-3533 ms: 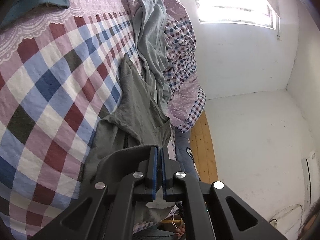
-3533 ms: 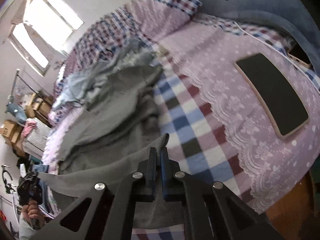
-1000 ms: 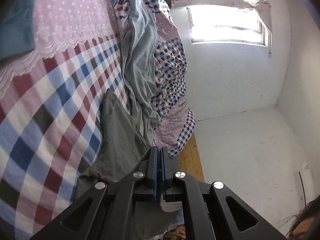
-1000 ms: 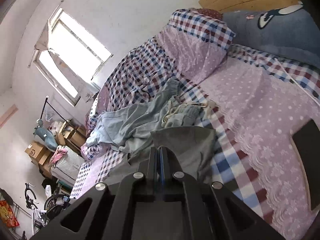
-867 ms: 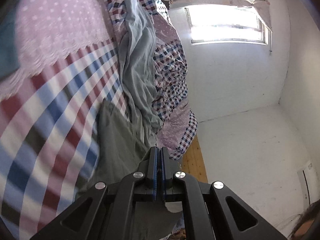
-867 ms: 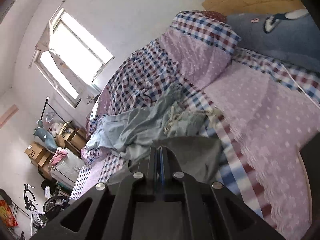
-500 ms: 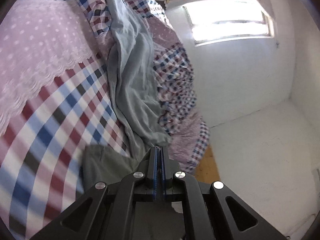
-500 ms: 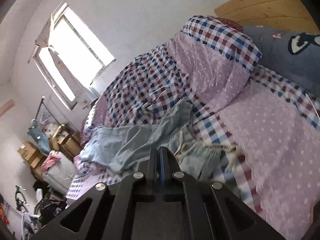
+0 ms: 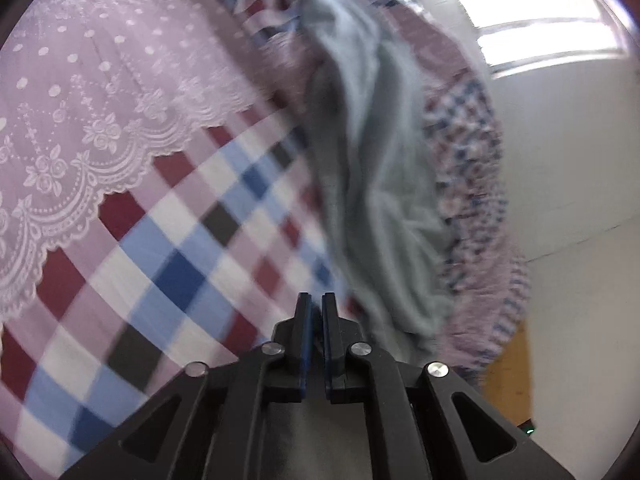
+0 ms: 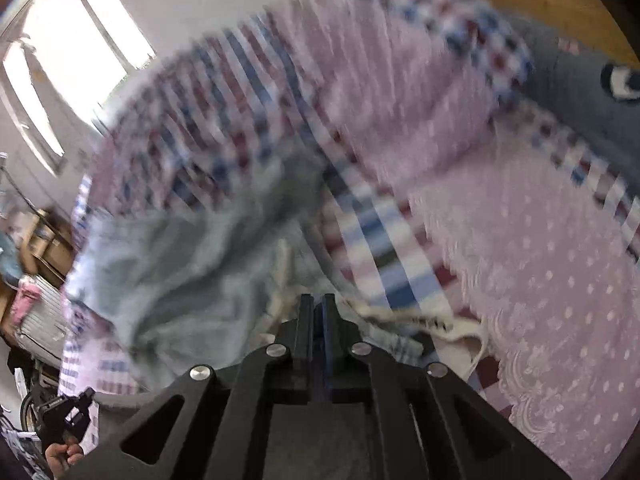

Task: Fold clothes

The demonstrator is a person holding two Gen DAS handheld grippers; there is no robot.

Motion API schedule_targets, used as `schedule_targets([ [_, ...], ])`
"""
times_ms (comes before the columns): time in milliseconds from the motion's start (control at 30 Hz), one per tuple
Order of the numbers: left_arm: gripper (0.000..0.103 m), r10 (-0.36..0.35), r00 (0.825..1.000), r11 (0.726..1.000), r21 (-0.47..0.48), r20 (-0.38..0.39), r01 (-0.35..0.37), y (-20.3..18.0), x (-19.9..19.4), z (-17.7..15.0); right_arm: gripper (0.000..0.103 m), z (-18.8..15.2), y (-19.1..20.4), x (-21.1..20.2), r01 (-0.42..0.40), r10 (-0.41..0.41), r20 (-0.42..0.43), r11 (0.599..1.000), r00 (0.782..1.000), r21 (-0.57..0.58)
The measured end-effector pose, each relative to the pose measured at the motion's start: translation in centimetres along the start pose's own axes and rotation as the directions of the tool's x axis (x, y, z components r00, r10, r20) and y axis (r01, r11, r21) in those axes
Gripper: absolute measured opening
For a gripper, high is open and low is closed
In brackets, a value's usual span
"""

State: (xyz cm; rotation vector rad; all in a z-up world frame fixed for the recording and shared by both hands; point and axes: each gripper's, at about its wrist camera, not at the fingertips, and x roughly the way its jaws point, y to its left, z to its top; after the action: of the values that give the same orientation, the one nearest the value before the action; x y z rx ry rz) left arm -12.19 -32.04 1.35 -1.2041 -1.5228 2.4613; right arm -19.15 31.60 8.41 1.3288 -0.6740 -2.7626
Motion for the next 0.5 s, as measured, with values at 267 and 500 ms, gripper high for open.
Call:
schedule_targets([
  [267, 0.081, -0.169, 0.985, 0.984, -0.049, 0.032, 0.170, 4.5, -5.7, -1.6, 0.044, -2.6, -6.4, -5.1, -0.011, 0.006, 0.036, 0.992, 0.999, 0.123],
  [500, 0.081, -0.134, 0.991, 0.985, 0.111, -0.013, 0.135, 6.3, -13.5, -8.5, 0.048, -11.6, -10.1, -13.6, -0.082, 0.085, -0.020, 0.989, 0.996, 0.123],
])
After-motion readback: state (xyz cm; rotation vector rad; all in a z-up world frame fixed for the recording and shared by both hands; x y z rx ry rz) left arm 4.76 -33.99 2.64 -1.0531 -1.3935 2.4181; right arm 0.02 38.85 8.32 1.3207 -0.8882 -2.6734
